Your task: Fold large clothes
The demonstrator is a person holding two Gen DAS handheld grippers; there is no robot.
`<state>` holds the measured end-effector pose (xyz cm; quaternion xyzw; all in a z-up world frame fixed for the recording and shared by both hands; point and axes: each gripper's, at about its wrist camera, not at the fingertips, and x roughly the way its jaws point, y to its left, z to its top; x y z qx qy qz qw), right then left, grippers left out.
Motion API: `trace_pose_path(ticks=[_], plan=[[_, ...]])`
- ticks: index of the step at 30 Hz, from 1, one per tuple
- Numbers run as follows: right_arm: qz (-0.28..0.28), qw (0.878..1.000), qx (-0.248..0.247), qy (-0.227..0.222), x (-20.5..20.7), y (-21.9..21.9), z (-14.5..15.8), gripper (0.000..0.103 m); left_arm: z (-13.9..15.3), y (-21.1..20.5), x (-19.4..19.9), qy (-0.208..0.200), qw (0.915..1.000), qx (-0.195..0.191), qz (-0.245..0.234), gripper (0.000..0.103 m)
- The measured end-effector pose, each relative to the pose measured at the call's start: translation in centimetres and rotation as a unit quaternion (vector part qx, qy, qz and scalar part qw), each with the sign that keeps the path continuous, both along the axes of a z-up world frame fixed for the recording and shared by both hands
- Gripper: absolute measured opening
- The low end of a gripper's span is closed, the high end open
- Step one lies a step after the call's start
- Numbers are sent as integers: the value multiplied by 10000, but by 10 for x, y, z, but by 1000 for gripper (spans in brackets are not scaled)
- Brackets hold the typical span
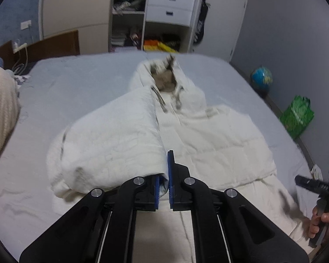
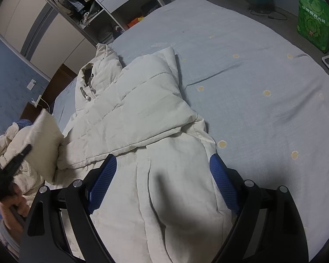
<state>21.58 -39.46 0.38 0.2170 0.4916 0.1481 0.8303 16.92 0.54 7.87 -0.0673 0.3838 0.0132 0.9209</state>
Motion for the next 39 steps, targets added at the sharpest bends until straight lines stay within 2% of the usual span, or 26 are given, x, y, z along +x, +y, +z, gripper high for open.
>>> trace_pose_path(ticks=[3,5,7,9,11,17,23,27,32,39], plan=[[-5,10000,18,5,0,0,0,83,-23,-13,8,279,9996,3,-57,13],[-1,10000,11,1,0,0,0,83,-37,-20,12,443,9989,-38,-134,24],[5,10000,-4,-5,0,0,0,83,-49,-27,11,552,9982,-110,-225,54],[9,10000,-23,-9,1,1,0,83,-59,-36,7,606,9977,-12,-306,67],[14,10000,-37,-7,0,1,0,83,-67,-40,4,682,9970,42,-352,68],[28,10000,-84,-12,0,2,1,83,-74,-32,-24,799,9956,-299,-395,71],[77,9998,-173,-12,0,6,1,83,-68,-11,-65,787,9949,-278,-558,72],[96,9996,-247,-2,0,7,0,83,-53,25,-87,623,9975,-246,-245,74],[139,9991,-400,26,0,12,0,83,-35,67,-111,343,9989,-137,293,86],[322,9957,-863,31,-3,25,1,83,-39,109,-138,112,9941,-511,948,87]])
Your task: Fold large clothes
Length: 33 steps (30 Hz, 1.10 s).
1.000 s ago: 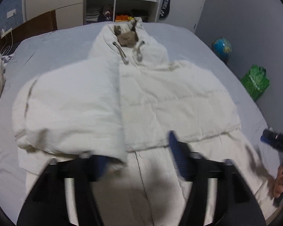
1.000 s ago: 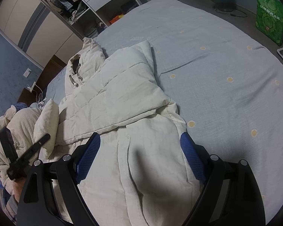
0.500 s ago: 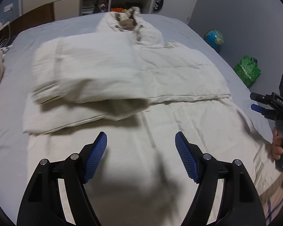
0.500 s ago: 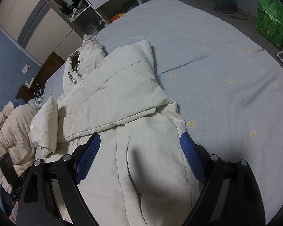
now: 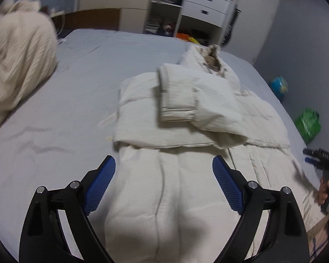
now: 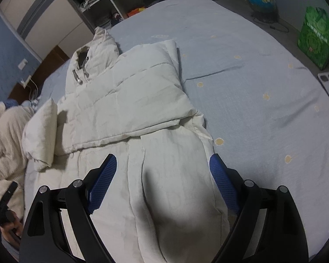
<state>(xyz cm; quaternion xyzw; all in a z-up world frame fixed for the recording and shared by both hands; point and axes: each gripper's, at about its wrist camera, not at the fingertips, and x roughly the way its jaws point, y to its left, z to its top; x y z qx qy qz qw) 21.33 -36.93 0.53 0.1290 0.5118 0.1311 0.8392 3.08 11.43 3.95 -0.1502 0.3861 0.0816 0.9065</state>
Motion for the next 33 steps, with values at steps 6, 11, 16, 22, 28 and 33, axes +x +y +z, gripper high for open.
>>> trace_pose_path(ticks=[6,11,16,22,28,33], plan=[[447,9979,-469,-65,-4,25,4,83,-3,25,-19,-215,9979,-443,416,91],[937,9933,-672,-119,-8,67,17,83,-10,41,-19,-212,9948,-673,734,91],[1585,9847,-678,-271,-16,139,33,82,-17,53,-19,-115,9916,-766,1033,91],[2280,9691,-846,-421,-26,226,37,82,-19,71,-29,-177,9851,-934,1435,91],[2794,9512,-1135,-652,-31,298,45,82,-21,82,-33,-124,9804,-996,1695,91],[3066,9371,-1470,-792,-32,343,45,82,-22,90,-38,-193,9764,-1118,1838,91]])
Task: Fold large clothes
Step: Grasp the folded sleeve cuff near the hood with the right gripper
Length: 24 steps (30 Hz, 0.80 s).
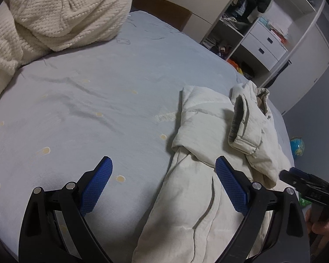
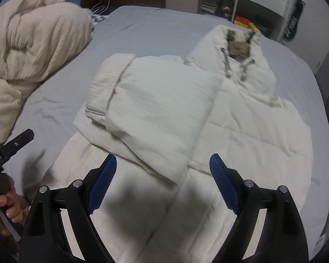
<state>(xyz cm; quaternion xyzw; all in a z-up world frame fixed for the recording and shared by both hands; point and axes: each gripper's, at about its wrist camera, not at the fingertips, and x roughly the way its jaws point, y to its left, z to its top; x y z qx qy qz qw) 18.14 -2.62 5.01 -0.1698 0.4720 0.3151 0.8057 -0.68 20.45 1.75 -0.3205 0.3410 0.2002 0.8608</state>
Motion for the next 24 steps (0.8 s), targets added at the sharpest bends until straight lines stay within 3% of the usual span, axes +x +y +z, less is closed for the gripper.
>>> trace_pose_path(ticks=[8,16,21,23,24], plan=[[429,9960,-645,-455,-11,56,-13,82,-8,13,-2,-5,9994,-261,205,91],[901,9746,-1585,-1301,-25,106,-35,82,-16,19,-1,63,9988,-393,284,91],[786,9706,-1767,-1436,-13,116,-43,82,-18,18,3,130,9989,-389,248,91],[719,9738,-1647,-1395,-5,113,-41,77,-19,18,4,151,9989,-378,224,91],[694,9752,-1584,-1382,-3,112,-39,68,-20,18,4,166,9989,-375,223,91]])
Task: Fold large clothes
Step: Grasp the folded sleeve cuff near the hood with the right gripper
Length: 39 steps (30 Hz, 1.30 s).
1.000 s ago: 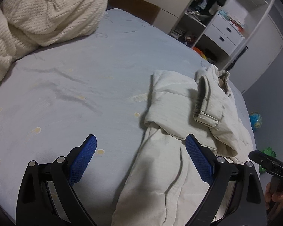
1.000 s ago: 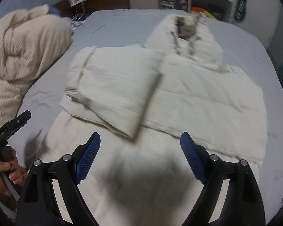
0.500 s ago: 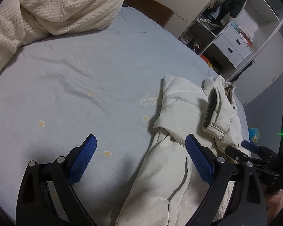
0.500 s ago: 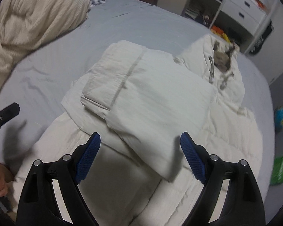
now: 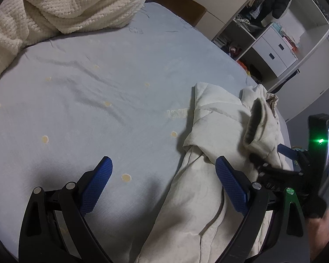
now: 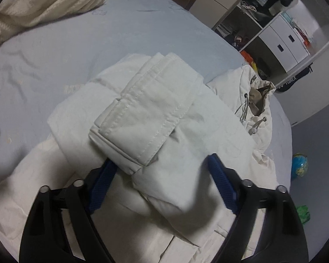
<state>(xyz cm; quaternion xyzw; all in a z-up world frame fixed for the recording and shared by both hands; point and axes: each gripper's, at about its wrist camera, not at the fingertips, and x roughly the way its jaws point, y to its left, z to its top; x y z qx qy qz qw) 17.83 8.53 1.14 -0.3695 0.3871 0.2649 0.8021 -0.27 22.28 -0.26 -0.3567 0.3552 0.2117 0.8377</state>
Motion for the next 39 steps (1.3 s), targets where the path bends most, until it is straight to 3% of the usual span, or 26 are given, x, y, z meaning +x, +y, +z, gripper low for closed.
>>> trace_pose_path(ticks=[4,9,13,18,22,27,30,32,33,35,36,37,39], plan=[[-140,9996,240,39,11,-14,15,39,-1,0,1,21,10000,0,-28,91],[-559,9946,868,139,35,-50,45,35,-1,-1,1,17,10000,25,-47,91],[-1211,9792,1604,277,59,-103,68,34,-1,-1,1,27,10000,29,-58,91],[-2411,9329,2582,704,83,-200,62,32,0,-4,3,63,9999,96,-124,91],[-3404,8683,3285,1491,92,-275,21,32,0,-7,6,106,9996,165,-178,91],[-3713,8044,3985,2372,91,-315,-23,36,1,-12,7,158,9993,253,-240,91],[-3825,7430,4748,2761,94,-337,-40,50,1,-13,8,197,9990,300,-263,91],[-3964,7064,5082,2926,96,-346,-49,52,0,-14,9,219,9989,310,-270,91],[-4035,6991,5116,2945,99,-348,-52,52,-1,-15,10,239,9988,320,-271,91],[-4136,7019,5026,2892,104,-350,-55,51,-2,-15,11,269,9987,334,-280,91],[-4119,7062,5006,2845,107,-347,-54,37,-2,-16,11,280,9986,346,-287,91],[-4101,7179,4925,2718,109,-345,-51,23,-2,-16,12,279,9986,352,-289,91],[-4054,7252,4897,2645,115,-348,-47,18,-2,-16,11,246,9986,356,-296,91]])
